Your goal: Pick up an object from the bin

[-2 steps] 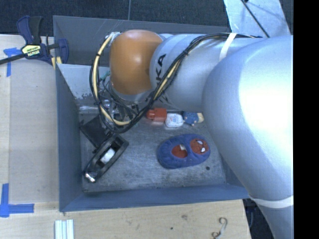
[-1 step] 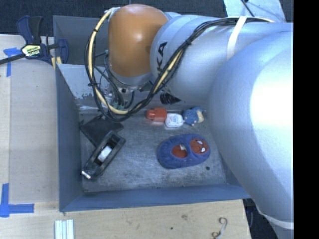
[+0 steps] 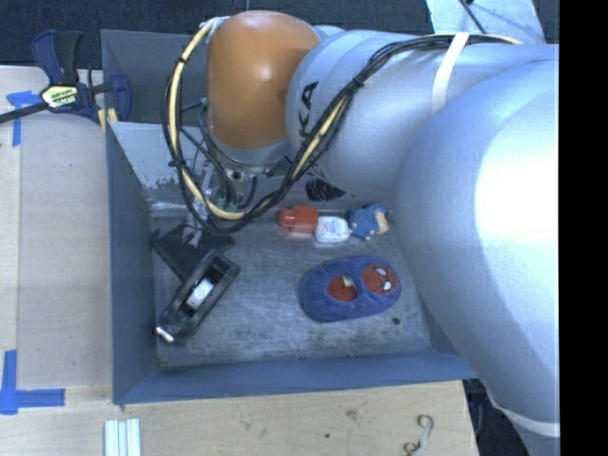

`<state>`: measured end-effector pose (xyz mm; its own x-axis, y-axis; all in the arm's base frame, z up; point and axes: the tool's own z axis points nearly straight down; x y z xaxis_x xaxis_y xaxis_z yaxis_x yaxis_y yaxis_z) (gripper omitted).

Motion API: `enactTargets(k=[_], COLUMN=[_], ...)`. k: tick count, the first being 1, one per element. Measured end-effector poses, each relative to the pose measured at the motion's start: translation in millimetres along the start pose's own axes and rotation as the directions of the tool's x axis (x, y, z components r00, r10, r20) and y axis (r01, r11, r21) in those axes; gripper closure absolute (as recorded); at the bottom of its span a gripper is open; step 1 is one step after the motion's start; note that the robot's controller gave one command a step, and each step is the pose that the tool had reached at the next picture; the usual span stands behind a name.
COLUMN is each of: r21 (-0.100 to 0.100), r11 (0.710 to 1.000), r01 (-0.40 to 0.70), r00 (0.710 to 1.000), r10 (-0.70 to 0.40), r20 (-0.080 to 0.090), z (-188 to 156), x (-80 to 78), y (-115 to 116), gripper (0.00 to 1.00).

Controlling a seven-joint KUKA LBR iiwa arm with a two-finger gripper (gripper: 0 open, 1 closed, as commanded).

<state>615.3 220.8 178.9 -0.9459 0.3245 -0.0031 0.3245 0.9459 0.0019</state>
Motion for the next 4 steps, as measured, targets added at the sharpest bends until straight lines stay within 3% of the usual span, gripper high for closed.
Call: enactTargets(k=[1, 2, 3, 4], r21=[0.005, 0.004, 0.002, 0.002], r11=[0.972, 0.802, 0.805, 0.792], r01=[0.234, 0.597, 0.593, 0.611], r00=[0.972, 0.802, 0.805, 0.792], r10=[-0.234, -0.597, -0.593, -0.611], r20=[-0.005, -0.010, -0.002, 0.009], z=[53.7, 109.2, 108.3, -24.1], x=[2.5, 6.6, 5.8, -1.7], y=[-84.6, -48.0, -46.7, -69.5], gripper=[0.00, 0.00, 1.00, 1.00])
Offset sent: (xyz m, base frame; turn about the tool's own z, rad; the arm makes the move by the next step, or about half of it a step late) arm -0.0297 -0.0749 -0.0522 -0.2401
